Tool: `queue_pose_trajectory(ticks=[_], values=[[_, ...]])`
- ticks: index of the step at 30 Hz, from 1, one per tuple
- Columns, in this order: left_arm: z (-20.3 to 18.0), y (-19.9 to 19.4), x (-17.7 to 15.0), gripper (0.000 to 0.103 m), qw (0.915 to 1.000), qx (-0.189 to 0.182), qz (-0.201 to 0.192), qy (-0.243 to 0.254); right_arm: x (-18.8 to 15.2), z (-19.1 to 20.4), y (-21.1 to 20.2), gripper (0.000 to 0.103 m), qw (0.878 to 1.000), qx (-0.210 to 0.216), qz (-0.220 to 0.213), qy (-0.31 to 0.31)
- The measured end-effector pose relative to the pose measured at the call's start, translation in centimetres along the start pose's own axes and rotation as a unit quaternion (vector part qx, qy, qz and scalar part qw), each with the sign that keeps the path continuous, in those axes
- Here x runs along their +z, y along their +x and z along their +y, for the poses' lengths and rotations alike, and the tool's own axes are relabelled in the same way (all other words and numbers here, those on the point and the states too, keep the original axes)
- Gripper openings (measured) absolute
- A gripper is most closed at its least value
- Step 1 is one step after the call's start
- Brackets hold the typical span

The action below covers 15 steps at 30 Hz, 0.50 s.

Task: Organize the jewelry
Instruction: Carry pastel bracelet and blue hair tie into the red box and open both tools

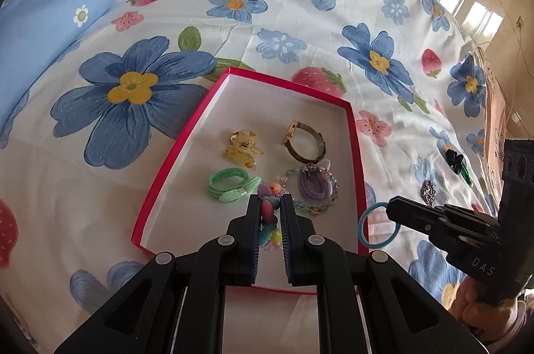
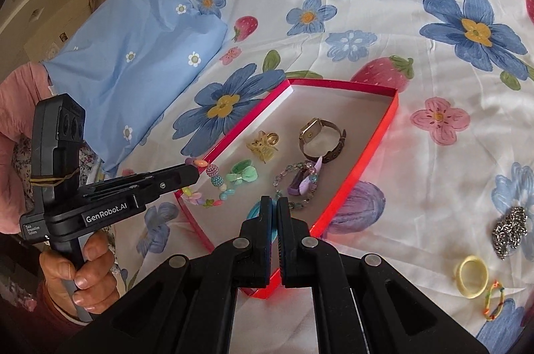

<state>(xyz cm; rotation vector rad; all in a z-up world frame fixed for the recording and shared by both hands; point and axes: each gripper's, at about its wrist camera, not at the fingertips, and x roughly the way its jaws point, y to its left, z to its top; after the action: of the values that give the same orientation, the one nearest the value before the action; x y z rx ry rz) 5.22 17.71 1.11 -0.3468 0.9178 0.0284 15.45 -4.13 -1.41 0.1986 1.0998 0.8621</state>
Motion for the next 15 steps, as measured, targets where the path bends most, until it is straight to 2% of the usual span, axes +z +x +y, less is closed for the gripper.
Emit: queue_pose_trajectory(ticks=[7, 15], values=[[1.6, 2.9, 0.2, 0.01, 0.9997, 0.013, 0.017, -0.012, 0.3, 0.8, 3.9, 0.003, 0.999, -0.005, 0.037, -0.017], [3.8, 5.6, 0.1, 0.011, 0.9983, 0.027, 0.034, -0.038, -0.2, 0.7, 7.2, 0.005, 0.996, -0.035, 0.078, -0.034]])
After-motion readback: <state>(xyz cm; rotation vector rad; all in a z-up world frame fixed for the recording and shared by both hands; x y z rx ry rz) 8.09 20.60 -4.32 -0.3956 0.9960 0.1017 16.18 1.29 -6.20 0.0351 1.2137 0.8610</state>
